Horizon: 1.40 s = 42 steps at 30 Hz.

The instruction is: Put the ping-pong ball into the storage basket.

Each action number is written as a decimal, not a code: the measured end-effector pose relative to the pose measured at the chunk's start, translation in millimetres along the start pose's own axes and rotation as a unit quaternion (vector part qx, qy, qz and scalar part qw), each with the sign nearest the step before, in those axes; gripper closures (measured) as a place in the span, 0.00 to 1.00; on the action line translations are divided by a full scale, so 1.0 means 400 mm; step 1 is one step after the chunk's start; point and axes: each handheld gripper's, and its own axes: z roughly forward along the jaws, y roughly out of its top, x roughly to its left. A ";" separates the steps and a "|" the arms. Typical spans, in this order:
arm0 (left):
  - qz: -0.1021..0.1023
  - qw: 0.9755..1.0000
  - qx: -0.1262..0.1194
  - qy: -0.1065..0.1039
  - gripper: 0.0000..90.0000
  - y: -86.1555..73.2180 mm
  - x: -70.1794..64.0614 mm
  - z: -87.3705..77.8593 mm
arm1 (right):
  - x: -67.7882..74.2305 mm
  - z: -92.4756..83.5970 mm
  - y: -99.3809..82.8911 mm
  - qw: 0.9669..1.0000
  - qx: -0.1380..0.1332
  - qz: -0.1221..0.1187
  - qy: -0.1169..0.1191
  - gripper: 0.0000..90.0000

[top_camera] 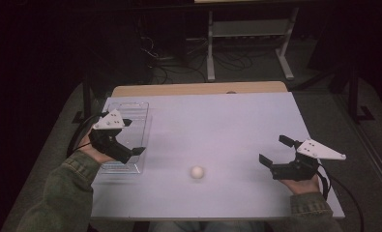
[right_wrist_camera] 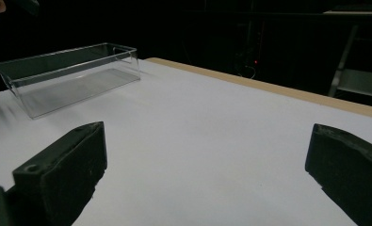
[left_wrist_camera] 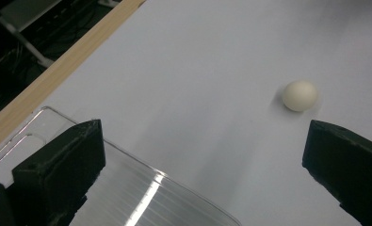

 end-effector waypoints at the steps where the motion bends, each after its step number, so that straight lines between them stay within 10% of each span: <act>1: 0.002 1.000 0.002 -0.001 0.00 0.003 0.000 0.001 | 0.000 0.000 0.000 1.000 0.000 0.000 0.000 0.00; 42: 0.066 0.995 0.054 -0.052 0.00 0.127 -0.037 0.112 | 0.004 0.002 -0.001 1.000 0.002 0.000 0.006 0.00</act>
